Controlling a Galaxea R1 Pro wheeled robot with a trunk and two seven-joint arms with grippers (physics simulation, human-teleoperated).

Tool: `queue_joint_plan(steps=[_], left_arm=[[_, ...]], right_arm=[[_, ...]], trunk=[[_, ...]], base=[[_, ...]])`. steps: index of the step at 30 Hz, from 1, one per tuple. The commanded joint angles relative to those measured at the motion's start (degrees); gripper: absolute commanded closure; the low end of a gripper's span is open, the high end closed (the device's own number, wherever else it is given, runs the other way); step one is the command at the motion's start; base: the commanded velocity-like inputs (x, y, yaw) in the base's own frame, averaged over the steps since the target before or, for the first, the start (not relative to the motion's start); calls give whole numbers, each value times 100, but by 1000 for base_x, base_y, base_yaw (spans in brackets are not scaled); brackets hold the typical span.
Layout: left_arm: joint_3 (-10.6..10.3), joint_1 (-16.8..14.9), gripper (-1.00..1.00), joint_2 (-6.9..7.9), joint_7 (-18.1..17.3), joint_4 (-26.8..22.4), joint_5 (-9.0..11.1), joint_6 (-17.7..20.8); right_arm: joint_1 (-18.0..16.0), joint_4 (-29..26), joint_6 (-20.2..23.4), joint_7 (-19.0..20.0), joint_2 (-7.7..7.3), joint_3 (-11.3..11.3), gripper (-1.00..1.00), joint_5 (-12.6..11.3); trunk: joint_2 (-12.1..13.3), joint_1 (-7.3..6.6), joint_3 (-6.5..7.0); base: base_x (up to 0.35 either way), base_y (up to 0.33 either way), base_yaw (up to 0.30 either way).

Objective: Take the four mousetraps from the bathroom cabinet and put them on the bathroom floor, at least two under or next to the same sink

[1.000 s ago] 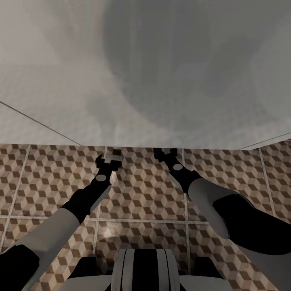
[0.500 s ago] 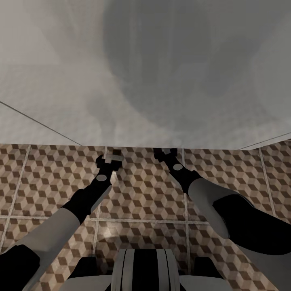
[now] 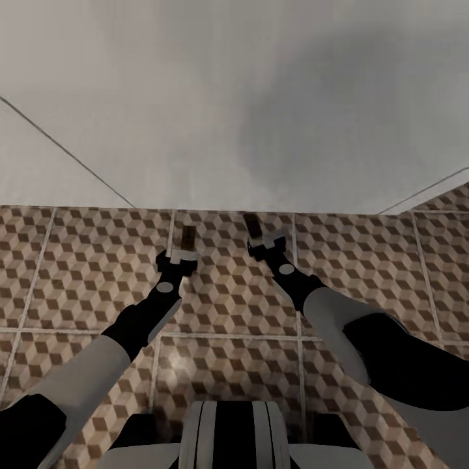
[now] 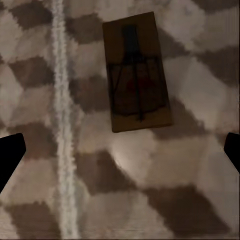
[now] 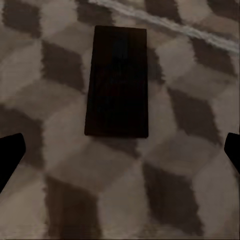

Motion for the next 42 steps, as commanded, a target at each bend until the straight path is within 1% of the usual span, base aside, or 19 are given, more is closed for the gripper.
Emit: queue_joint_plan(steps=[1, 26, 34, 42], left_arm=[[-37, -5, -100, 9, 53, -10, 39, 26], [-37, -5, -100, 8, 63, -5, 39, 26], [-37, -5, -100, 8, 63, -5, 37, 25], [-39, -5, -100, 8, 63, -5, 39, 23]], right_arm=[[-4, 9, -7, -52, 2, 18, -100, 57], [-4, 9, -20, -53, 2, 18, -100, 57], [-4, 15, -148, -53, 2, 18, -100, 56], [-4, 20, -174, -53, 2, 18, -100, 53]], trunk=[[-1, -4, -3], [-1, -4, -3], [-1, -4, -3], [-1, -4, -3]], base=[[-325, 0, 0], [-341, 0, 0], [-344, 0, 0], [-343, 0, 0]])
